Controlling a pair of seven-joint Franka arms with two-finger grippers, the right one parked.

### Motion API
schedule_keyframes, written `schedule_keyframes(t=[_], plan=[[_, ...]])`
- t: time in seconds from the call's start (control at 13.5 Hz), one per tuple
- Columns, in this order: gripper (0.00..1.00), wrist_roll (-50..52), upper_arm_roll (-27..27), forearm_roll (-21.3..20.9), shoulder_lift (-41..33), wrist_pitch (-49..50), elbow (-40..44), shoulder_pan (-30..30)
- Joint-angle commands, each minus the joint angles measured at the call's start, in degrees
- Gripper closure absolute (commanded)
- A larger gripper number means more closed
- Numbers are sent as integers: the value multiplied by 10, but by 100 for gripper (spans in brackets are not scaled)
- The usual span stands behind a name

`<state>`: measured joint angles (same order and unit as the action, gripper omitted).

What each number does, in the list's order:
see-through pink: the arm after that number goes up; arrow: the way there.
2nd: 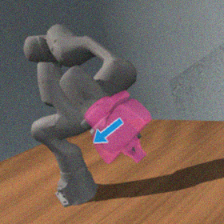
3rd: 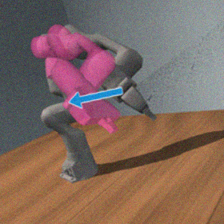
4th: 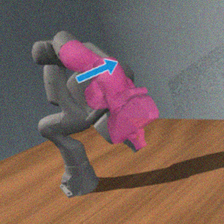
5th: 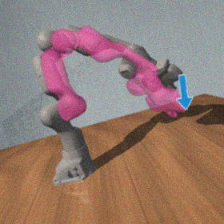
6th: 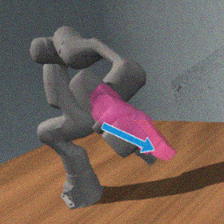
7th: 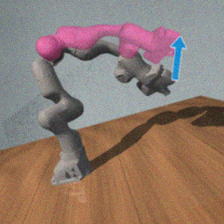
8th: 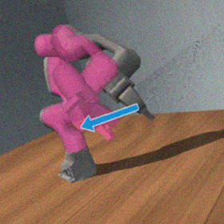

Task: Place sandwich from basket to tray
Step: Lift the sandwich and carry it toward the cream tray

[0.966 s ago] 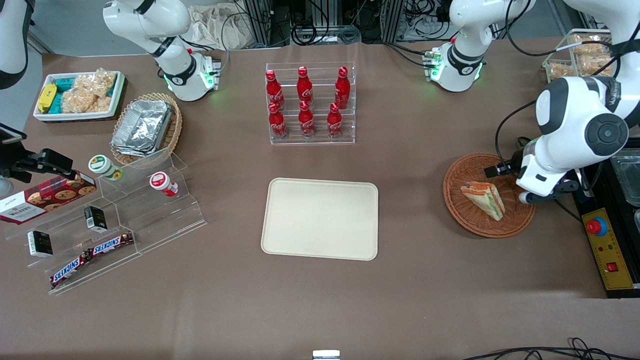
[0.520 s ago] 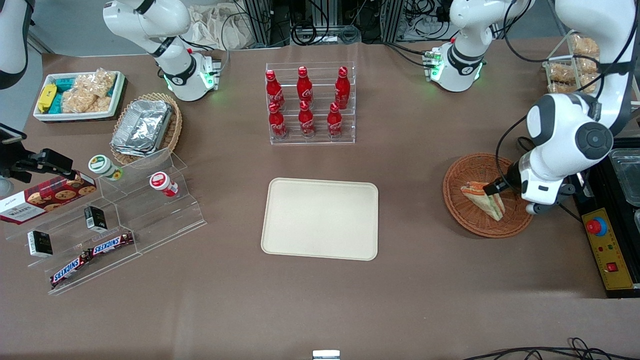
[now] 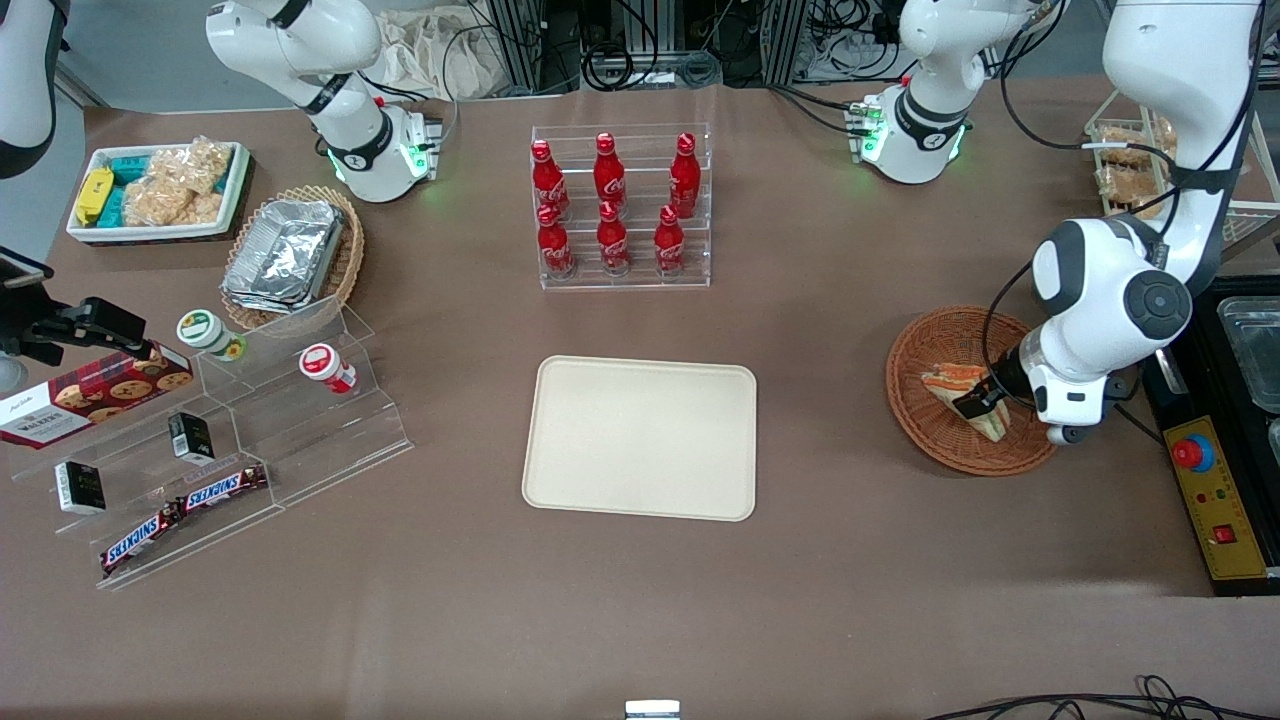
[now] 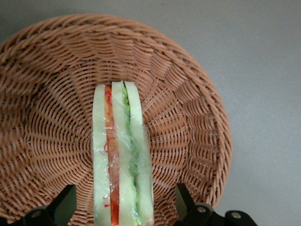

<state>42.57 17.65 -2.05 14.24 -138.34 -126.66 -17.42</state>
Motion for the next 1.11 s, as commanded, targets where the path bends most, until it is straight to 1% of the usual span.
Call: schedule_keyframes(t=[0.0,0.15,0.22,0.37,0.52,0.67,0.82,1.04], plan=[[18,22,5,2,-8,-31,-24,-7],[78,52,5,-4,-10,-30,-25,-6],[100,59,5,-5,-15,-24,-25,-5],[100,61,8,-5,-37,23,-19,-4],[100,62,13,-4,-83,89,-1,1],[100,56,28,6,-119,149,33,2],[100,52,35,21,-136,214,88,13],[100,52,38,26,-136,287,183,48]])
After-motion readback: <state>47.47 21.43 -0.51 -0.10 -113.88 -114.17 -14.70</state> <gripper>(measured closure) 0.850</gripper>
